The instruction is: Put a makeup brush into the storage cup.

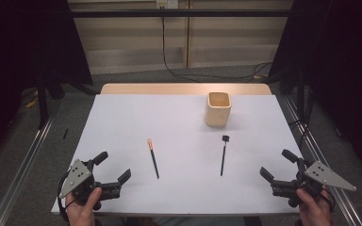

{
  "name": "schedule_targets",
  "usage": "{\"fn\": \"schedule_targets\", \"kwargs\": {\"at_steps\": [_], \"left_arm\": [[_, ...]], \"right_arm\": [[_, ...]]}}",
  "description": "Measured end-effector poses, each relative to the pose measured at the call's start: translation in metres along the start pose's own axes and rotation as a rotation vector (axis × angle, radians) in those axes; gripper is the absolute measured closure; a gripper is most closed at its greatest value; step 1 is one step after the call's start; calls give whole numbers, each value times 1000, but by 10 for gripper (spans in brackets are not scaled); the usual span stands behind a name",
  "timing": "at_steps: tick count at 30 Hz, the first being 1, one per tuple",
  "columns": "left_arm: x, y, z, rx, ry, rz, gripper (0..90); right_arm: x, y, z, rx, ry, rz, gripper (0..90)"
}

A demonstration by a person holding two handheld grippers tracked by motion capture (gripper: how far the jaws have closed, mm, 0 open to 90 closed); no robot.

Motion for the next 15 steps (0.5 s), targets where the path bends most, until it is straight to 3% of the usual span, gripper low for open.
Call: {"fn": "schedule_targets", "kwargs": {"at_steps": [2,5,15], "left_arm": [[0,1,0,-30,-8,-17,19],[1,3,-1,-20,-3,4,20],[0,0,-1,-15,16,-7,23]], "right_arm": [[0,0,0,1,0,2,0],[0,-1,0,7,-1,9,0],[1,-1,-1,14,2,18,0]]}}
Point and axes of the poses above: each handheld gripper's, and its own axes: x roughly forward along the jaws, z roughly out of its top, y roughly to its left, the point moved 8 cm from there along x, roughly forward along the jaws, and after that the axes turned 15 degrees about y, right-handed, at the moved point
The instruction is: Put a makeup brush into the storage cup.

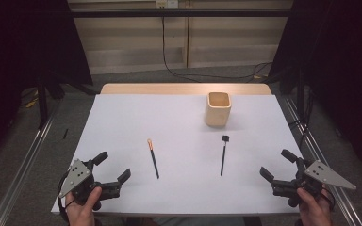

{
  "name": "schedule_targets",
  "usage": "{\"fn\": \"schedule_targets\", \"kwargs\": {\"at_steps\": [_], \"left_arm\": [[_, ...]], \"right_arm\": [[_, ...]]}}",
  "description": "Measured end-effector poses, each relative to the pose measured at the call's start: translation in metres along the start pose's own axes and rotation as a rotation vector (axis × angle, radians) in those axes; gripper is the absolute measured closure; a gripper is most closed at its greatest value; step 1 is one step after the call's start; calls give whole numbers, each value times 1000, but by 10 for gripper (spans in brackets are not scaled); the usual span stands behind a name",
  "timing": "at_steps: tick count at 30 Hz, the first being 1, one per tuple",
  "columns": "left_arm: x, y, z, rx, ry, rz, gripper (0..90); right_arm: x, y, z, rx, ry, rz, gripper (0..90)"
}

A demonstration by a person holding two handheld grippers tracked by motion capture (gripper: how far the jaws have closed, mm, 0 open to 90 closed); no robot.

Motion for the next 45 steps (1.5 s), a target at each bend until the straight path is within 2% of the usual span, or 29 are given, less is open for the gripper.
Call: {"fn": "schedule_targets", "kwargs": {"at_steps": [1,4,8,11,15,18,24,30,36,45], "left_arm": [[0,-1,0,-1,8,-12,26],[1,-3,1,19,21,-5,29],[0,0,4,14,23,25,29],[1,3,10,35,41,55,29],[3,2,19,40,32,38,32],[8,-4,25,65,48,17,34],[19,-9,31,74,71,-11,36],[25,-9,42,69,58,-21,35],[37,-9,55,86,56,-30,31],[52,-9,65,89,52,-47,14]], "right_arm": [[0,0,0,1,1,-1,0],[-1,1,0,-4,-3,-4,0],[-1,3,1,-11,-1,-4,0],[0,4,0,-22,7,-8,0],[1,3,0,-14,8,-8,0],[0,3,0,-17,7,-6,0],[0,4,0,-20,6,-1,0],[1,5,0,-24,4,5,0],[1,6,0,-25,7,11,0],[1,6,0,-25,9,16,0]]}}
Point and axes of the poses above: each handheld gripper's, and its own axes: x roughly forward along the jaws, z roughly out of its top, y roughly to its left, the point moved 8 cm from there along x, roughly forward along the jaws, and after that the axes turned 15 degrees about y, right-handed, at the moved point
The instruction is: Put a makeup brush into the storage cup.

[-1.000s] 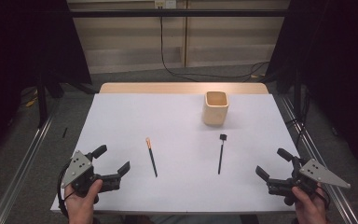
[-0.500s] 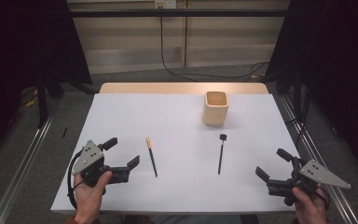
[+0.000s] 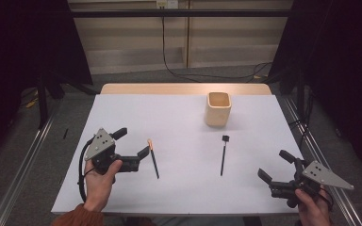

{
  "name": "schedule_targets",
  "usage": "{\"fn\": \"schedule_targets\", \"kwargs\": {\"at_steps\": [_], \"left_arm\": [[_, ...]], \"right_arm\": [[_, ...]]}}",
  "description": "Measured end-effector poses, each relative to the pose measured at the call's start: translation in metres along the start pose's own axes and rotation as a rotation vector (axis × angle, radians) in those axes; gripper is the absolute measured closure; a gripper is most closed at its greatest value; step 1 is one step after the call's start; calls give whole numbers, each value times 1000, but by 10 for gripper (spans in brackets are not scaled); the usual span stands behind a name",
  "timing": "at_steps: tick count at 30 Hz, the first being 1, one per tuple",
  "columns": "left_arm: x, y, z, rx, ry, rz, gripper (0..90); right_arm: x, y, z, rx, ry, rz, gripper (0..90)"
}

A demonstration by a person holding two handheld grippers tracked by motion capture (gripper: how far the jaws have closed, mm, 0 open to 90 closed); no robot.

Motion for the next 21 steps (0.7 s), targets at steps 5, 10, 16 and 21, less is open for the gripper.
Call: {"fn": "schedule_targets", "kwargs": {"at_steps": [5,10,16,21], "left_arm": [[7,5,3,-6,6,-6,16],[16,12,14,-23,9,-21,15],[24,18,20,-37,30,-24,19],[32,20,21,-38,55,-22,11]], "right_arm": [[0,1,0,0,0,1,0],[0,0,0,4,0,1,0],[0,1,0,1,1,4,0],[0,1,0,1,3,5,0]]}}
Point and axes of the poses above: each handheld gripper's, and its own axes: x roughly forward along the jaws, z roughly out of its top, y roughly to its left, the point moved 8 cm from there along x, roughly forward along the jaws, and after that the axes turned 15 degrees about y, right-handed, at the moved point
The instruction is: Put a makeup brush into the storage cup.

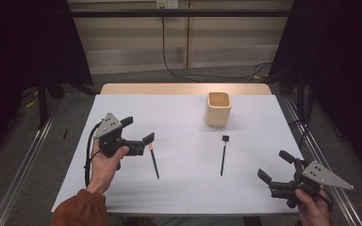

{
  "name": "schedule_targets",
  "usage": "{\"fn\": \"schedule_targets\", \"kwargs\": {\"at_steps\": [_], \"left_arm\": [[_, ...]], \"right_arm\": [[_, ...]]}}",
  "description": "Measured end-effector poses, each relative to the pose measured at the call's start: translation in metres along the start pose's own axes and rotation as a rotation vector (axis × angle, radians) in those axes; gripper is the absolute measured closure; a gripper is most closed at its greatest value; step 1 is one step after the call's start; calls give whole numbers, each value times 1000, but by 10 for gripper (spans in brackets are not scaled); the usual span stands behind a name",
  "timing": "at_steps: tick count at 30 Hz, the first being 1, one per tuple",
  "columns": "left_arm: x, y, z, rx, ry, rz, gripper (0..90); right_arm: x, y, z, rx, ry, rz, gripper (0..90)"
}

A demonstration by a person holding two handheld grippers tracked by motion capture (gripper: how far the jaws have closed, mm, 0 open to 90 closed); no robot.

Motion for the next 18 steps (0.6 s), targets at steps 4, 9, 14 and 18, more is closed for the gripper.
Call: {"fn": "schedule_targets", "kwargs": {"at_steps": [4,9,14,18], "left_arm": [[5,1,3,4,29,10,12],[9,1,4,0,70,3,13],[15,2,4,24,147,5,25],[18,2,5,30,193,2,24]], "right_arm": [[0,0,0,1,0,1,0],[0,0,-1,-1,5,-2,0],[1,0,0,1,5,-1,0],[0,0,0,0,4,0,0]]}}
Point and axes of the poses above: each handheld gripper's, and its own axes: x roughly forward along the jaws, z roughly out of its top, y roughly to its left, the point moved 8 cm from there along x, roughly forward along the jaws, and after that the axes turned 15 degrees about y, right-handed, at the moved point
